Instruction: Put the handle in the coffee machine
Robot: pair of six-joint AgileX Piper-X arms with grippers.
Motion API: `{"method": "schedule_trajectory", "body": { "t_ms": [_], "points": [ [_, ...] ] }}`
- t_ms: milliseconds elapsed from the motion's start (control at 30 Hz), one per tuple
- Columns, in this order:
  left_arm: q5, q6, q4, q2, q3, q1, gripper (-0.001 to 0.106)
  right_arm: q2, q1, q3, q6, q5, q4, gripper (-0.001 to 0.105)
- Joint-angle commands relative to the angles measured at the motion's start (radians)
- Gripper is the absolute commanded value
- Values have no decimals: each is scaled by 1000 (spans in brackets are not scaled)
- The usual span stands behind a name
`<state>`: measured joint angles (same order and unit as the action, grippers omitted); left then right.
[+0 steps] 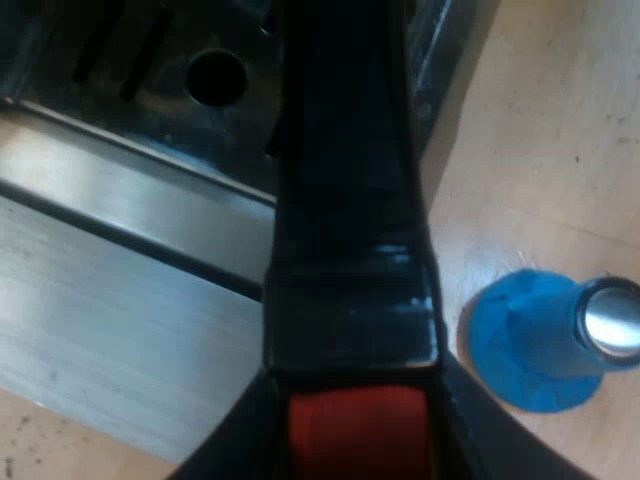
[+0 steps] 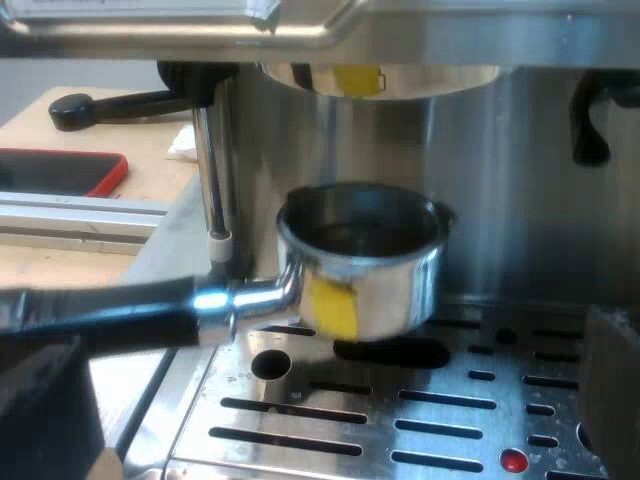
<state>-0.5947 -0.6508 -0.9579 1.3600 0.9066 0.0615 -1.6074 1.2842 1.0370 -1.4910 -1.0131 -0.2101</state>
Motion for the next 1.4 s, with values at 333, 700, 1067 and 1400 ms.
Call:
{"method": "schedule_trajectory", "body": {
  "t_ms": [333, 700, 1067, 1400],
  "points": [
    [-97, 4, 26, 15, 88, 0, 0, 0, -4, 1, -15, 0, -10, 105],
    [-110, 4, 26, 15, 124, 0, 0, 0, -4, 1, -15, 0, -10, 105],
    [-118, 4, 48, 15, 126, 0, 0, 0, -4, 1, -15, 0, -10, 105],
    [-123, 4, 77, 15, 130, 0, 0, 0, -4, 1, -15, 0, -10, 105]
  ]
}}
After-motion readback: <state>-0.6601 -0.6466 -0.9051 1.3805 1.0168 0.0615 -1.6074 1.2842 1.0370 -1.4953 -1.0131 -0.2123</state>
